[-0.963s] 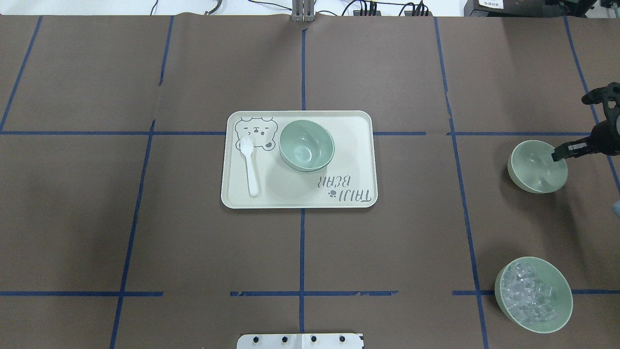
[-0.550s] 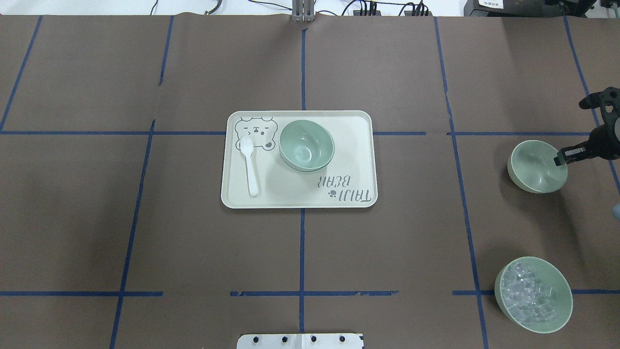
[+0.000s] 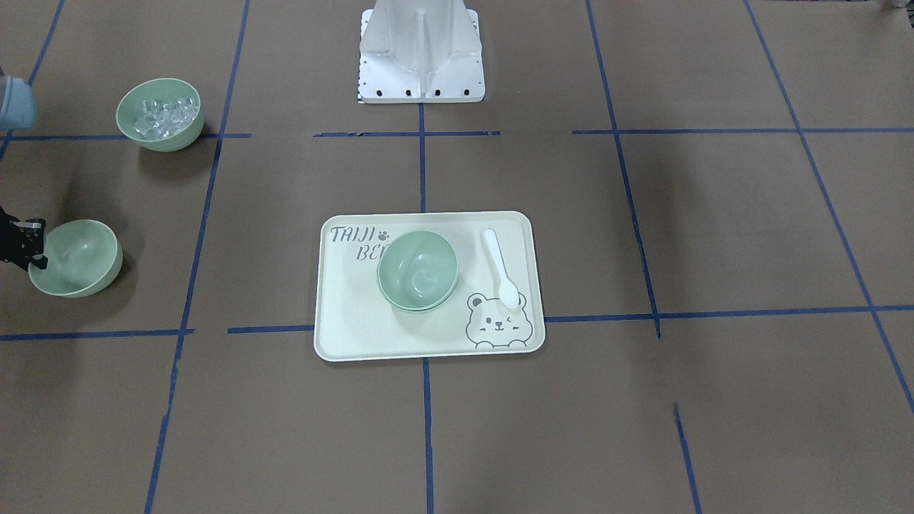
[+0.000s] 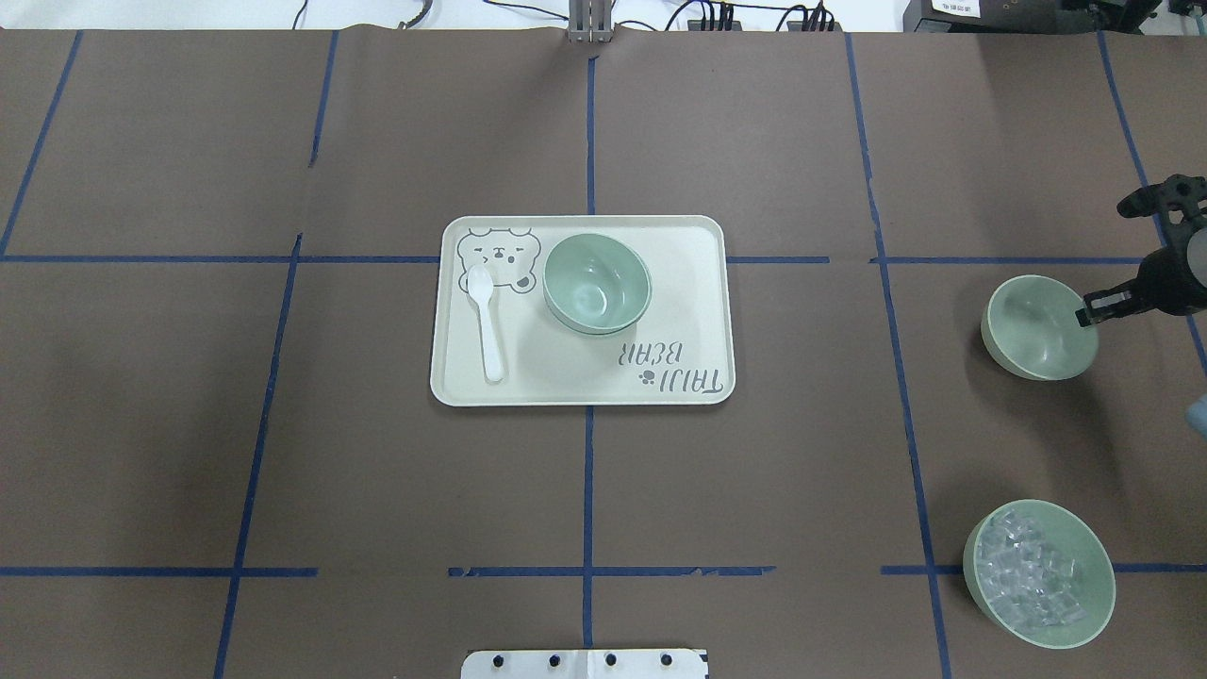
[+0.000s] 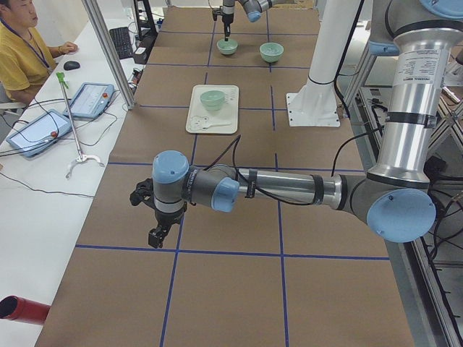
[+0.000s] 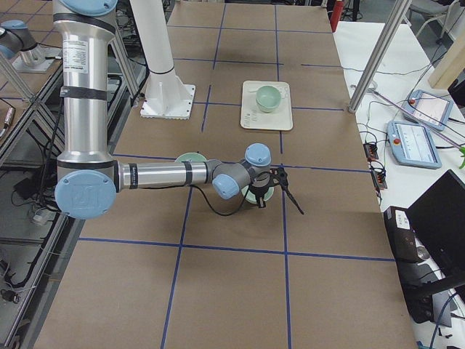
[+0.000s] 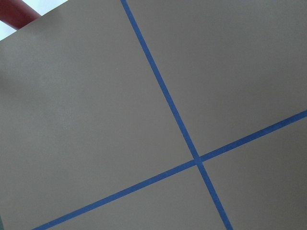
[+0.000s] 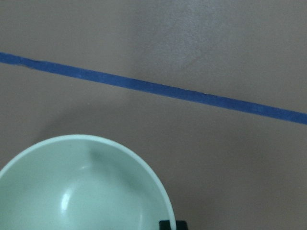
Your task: Stack green bowls together
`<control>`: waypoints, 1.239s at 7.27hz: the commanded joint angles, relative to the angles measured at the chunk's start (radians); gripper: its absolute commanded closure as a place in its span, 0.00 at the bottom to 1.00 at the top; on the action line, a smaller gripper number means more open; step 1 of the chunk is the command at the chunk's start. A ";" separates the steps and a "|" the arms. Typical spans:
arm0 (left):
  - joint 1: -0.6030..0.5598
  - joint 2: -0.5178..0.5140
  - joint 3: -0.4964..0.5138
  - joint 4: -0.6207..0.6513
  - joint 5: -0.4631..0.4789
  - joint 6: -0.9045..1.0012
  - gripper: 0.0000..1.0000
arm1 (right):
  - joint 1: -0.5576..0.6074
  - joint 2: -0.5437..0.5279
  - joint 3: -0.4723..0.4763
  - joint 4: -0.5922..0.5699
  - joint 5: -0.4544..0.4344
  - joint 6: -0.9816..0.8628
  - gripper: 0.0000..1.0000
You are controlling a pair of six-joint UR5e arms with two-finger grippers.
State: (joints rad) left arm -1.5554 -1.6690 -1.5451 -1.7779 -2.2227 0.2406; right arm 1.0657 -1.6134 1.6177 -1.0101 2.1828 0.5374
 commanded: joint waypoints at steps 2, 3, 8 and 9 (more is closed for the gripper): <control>0.000 0.000 -0.003 0.000 0.000 -0.001 0.00 | -0.010 0.115 0.269 -0.310 0.083 0.164 1.00; 0.000 -0.002 -0.004 0.000 0.000 -0.003 0.00 | -0.068 0.267 0.359 -0.532 0.072 0.271 1.00; 0.002 -0.003 -0.018 0.000 -0.054 -0.049 0.00 | -0.427 0.667 0.214 -0.636 -0.206 0.662 1.00; 0.002 -0.002 -0.026 0.000 -0.054 -0.061 0.00 | -0.431 0.668 0.193 -0.634 -0.219 0.661 1.00</control>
State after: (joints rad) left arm -1.5540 -1.6712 -1.5643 -1.7779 -2.2754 0.1897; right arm 0.6581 -0.9632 1.8477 -1.6483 1.9974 1.1896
